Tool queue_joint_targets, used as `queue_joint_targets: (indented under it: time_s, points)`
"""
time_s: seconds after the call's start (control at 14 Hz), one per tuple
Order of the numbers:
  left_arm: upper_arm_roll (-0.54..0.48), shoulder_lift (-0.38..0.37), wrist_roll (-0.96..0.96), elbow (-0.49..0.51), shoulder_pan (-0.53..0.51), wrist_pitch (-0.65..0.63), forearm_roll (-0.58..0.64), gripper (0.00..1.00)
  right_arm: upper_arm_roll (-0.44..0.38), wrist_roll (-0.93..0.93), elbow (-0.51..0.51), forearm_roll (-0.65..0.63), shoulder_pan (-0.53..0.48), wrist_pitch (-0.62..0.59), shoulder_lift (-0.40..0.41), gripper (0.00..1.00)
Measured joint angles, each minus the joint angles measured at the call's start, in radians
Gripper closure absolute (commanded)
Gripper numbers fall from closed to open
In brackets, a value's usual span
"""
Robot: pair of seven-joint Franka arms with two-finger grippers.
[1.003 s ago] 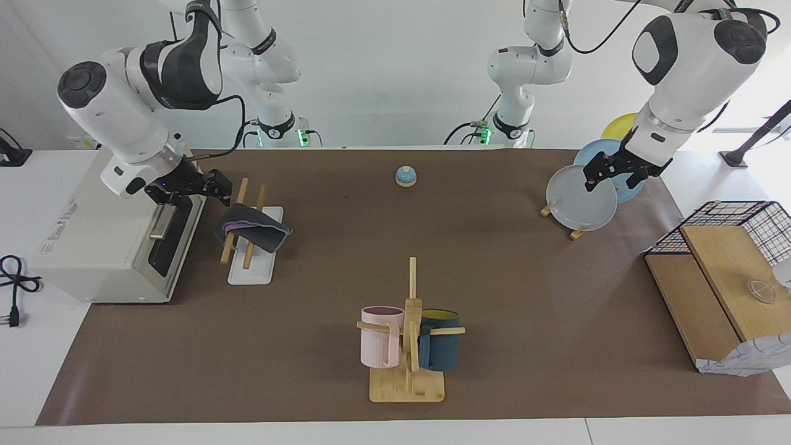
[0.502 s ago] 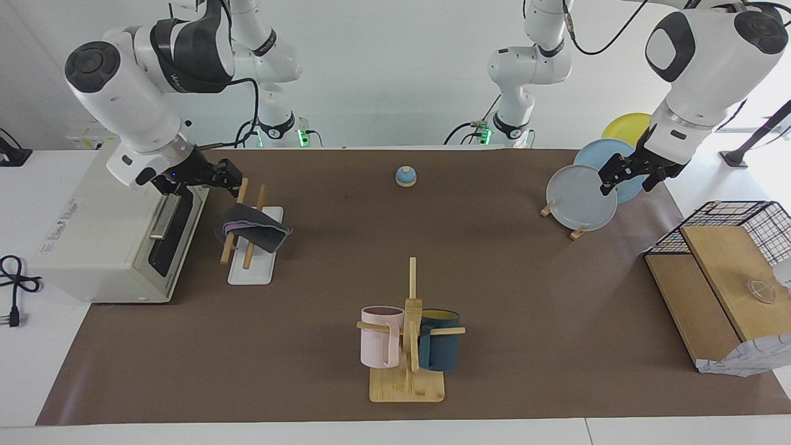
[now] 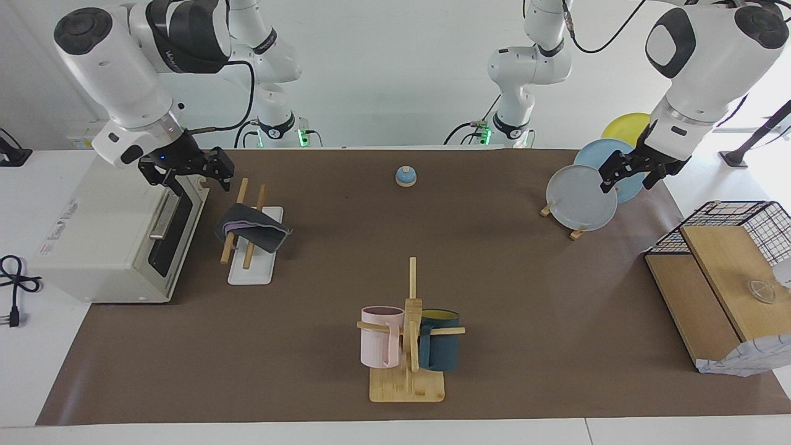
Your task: Fold towel and hang on rack
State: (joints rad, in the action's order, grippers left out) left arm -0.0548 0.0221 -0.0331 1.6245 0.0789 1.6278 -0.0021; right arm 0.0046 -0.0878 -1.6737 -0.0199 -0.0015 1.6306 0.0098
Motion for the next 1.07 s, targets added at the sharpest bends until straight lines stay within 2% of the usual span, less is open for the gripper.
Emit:
queue_joint_targets:
  time_s: [0.29, 1.07]
  points:
    - [0.081, -0.011, -0.001, 0.011, -0.067, -0.002, 0.0, 0.0, 0.002, 0.001, -0.048, -0.019, 0.018, 0.057, -0.027, 0.0]
    - [0.088, -0.013, -0.001, 0.019, -0.075, -0.002, 0.0, 0.0, -0.01, 0.001, -0.026, -0.03, -0.046, 0.04, -0.03, 0.0]
